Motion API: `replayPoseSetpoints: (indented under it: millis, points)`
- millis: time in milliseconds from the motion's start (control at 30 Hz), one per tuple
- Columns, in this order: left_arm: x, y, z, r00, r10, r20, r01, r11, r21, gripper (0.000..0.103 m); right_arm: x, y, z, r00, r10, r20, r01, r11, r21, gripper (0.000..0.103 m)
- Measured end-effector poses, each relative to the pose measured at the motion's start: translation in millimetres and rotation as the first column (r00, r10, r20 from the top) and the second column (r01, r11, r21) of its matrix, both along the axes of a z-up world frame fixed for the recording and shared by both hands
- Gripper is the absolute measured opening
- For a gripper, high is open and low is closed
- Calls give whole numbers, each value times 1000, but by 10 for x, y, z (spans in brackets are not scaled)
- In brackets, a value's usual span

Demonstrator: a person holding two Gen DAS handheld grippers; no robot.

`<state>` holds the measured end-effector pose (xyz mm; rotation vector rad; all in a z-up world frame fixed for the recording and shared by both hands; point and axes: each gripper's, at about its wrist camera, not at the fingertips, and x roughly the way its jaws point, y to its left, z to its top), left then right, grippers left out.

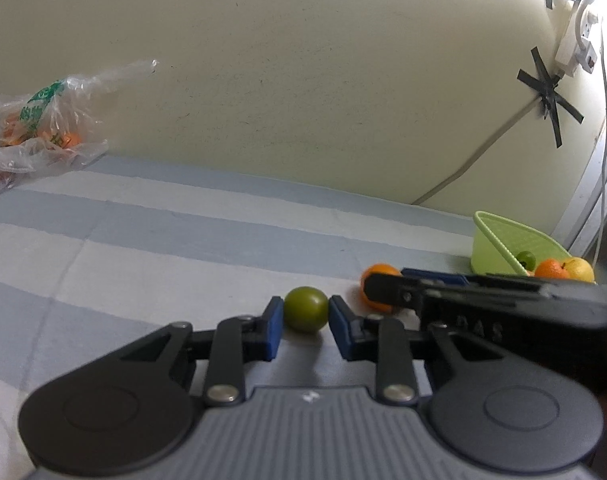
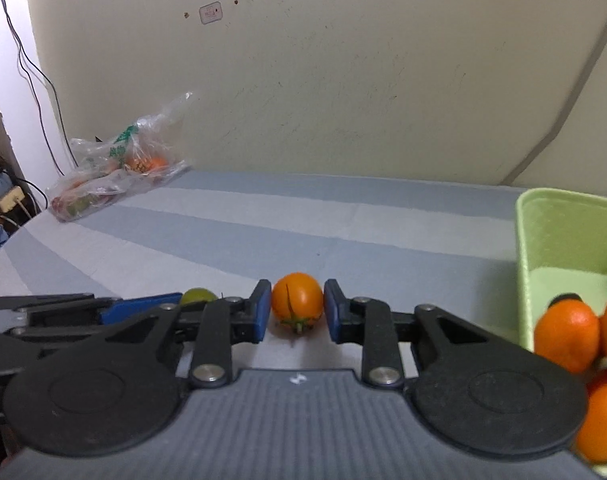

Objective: Organize fruits
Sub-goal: 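Grasp the last green tomato with the left gripper while the right grasps an orange tomato, then carry both tomatoes into the green basket and open both grippers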

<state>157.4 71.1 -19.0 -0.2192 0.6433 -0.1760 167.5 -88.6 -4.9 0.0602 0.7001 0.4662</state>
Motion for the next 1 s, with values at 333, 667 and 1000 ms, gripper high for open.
replayPoseSetpoints:
  millis: [333, 667, 1000]
  points:
    - [-464, -267, 28, 982, -185, 26, 186, 982, -23, 25, -910, -323, 210, 985, 11, 170, 6, 995, -96, 31]
    - [-948, -970, 50, 904, -428, 18, 428, 904, 7, 26, -1602, -964, 197, 986, -95, 134, 108, 989, -97, 31]
    - [-1091, -1118, 37, 910, -415, 5, 413, 907, 79, 32, -1837, -1156, 94, 987, -111, 114, 118, 991, -58, 33]
